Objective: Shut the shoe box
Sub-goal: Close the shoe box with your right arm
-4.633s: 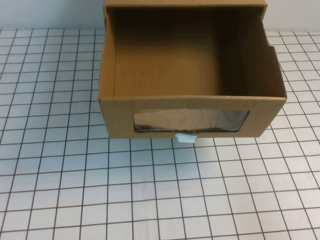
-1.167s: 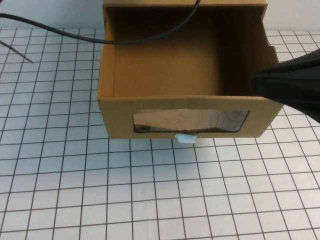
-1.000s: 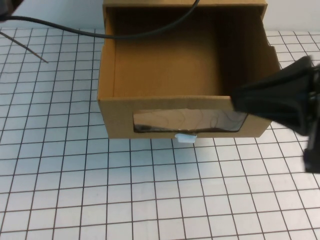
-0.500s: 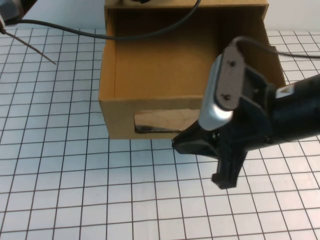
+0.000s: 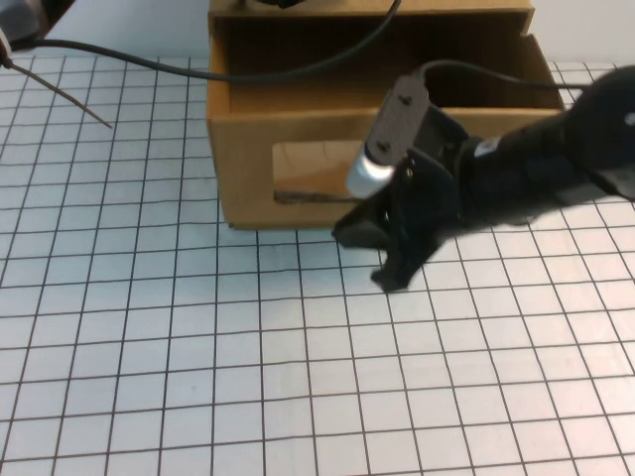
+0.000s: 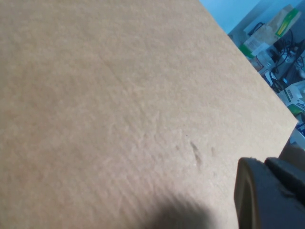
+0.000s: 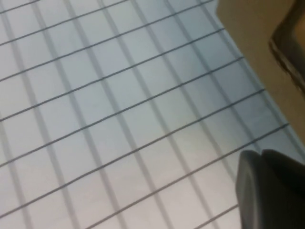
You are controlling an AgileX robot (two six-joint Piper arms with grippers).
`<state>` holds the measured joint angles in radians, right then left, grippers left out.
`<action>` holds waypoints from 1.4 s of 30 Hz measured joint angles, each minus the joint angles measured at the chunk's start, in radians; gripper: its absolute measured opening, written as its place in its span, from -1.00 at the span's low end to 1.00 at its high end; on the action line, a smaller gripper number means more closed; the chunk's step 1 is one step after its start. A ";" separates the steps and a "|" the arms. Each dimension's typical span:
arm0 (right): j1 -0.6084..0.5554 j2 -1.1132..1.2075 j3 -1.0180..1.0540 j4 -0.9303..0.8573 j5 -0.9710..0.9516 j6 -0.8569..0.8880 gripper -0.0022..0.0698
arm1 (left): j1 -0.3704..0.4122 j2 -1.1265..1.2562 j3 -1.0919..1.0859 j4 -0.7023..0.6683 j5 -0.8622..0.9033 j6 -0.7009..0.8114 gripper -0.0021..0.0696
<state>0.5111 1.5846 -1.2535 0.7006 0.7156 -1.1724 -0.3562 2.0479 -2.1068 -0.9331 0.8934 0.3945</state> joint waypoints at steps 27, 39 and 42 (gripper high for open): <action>-0.049 0.102 -0.326 0.238 0.101 -0.252 -0.98 | 0.039 0.028 -0.108 0.017 0.123 -0.006 -0.96; -0.049 0.197 -0.328 0.514 -0.060 -0.354 -0.98 | 0.041 0.028 -0.108 0.021 0.133 -0.006 -0.96; -0.049 0.217 -0.328 0.525 -0.100 -0.356 -0.98 | 0.041 0.028 -0.108 0.021 0.133 -0.006 -0.96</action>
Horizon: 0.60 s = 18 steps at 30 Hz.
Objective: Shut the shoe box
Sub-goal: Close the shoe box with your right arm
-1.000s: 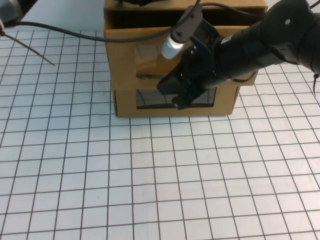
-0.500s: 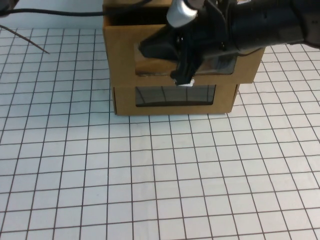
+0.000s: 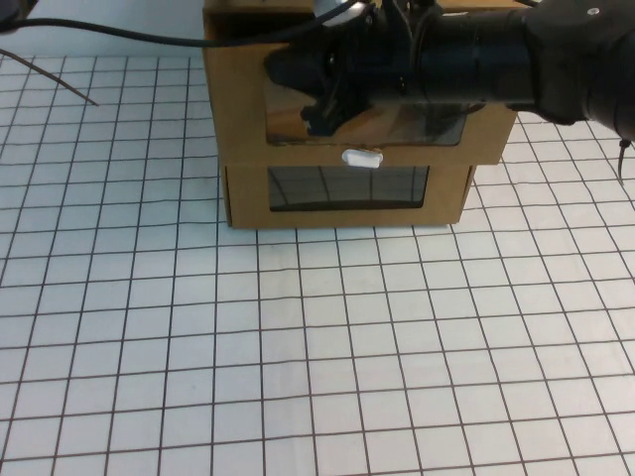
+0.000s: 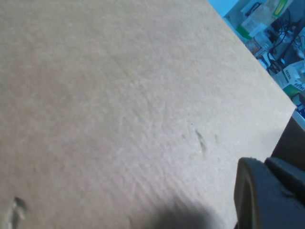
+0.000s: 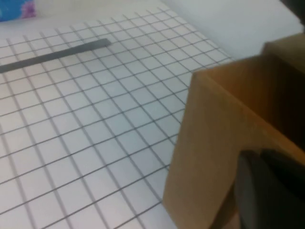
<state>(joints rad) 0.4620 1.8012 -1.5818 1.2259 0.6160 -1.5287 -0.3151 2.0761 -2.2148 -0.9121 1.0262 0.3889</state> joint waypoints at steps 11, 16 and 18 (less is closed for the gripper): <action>0.002 0.067 -0.024 0.054 -0.202 -0.016 -0.98 | 0.000 0.000 0.000 -0.002 -0.002 0.000 -0.96; 0.002 0.078 -0.027 0.067 -0.229 0.015 -0.98 | 0.000 0.000 -0.001 -0.002 0.000 0.000 -0.96; 0.002 0.077 -0.027 0.067 -0.241 0.064 -0.98 | 0.000 0.000 -0.003 -0.002 0.011 0.000 -0.96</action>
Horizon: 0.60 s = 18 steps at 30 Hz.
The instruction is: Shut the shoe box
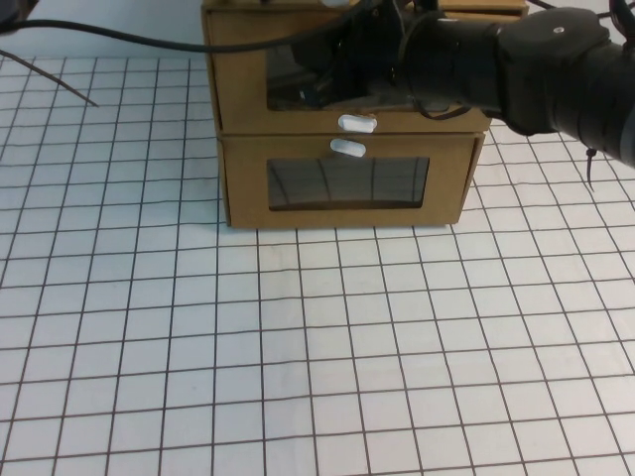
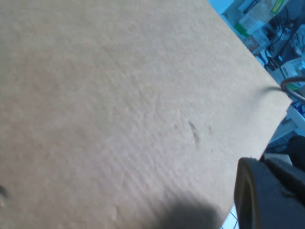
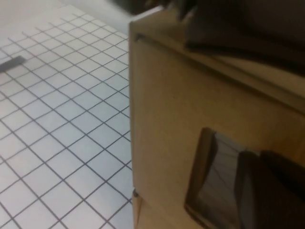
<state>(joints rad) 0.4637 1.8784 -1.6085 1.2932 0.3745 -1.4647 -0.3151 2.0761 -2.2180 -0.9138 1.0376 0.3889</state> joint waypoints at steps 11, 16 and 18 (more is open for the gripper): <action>-0.003 -0.105 0.000 -0.199 0.209 0.110 -0.98 | 0.000 -0.118 0.000 0.135 0.000 0.037 -0.96; -0.030 -0.264 0.002 -0.444 0.244 0.436 -0.98 | 0.000 -0.276 -0.002 0.323 0.033 -0.021 -0.96; -0.073 -0.330 0.002 -0.528 0.263 0.599 -0.98 | 0.000 -0.332 -0.002 0.388 0.065 -0.058 -0.96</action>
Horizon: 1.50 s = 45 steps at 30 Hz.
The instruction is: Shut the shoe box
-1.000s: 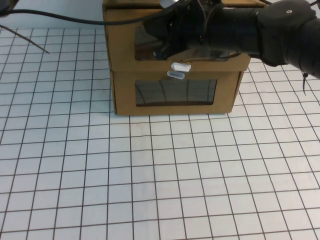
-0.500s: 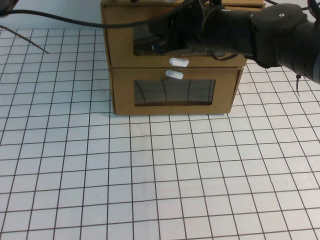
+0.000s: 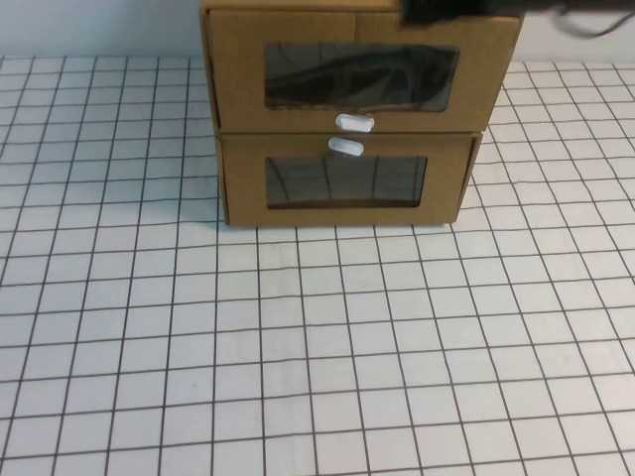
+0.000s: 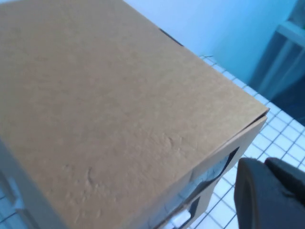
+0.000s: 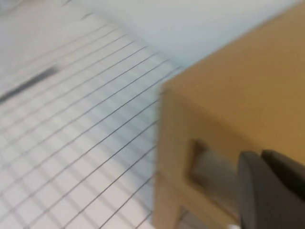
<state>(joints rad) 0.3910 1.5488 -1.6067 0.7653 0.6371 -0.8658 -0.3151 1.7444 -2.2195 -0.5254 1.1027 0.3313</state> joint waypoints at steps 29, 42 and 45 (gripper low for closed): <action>-0.245 -1.223 1.033 -0.048 -0.251 0.238 -0.98 | 0.000 -1.371 1.519 0.081 -0.449 -0.020 -0.96; -0.245 -1.559 1.330 -0.084 -0.227 0.238 -0.98 | 0.000 -1.537 1.806 0.174 -0.494 -0.020 -0.96; -0.245 -1.563 1.345 -0.084 -0.204 0.238 -0.98 | 0.000 -1.537 1.825 0.175 -0.494 -0.020 -0.96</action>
<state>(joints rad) 0.1461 -0.0137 -0.2617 0.6815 0.4332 -0.6278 -0.3151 0.2078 -0.3944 -0.3502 0.6086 0.3117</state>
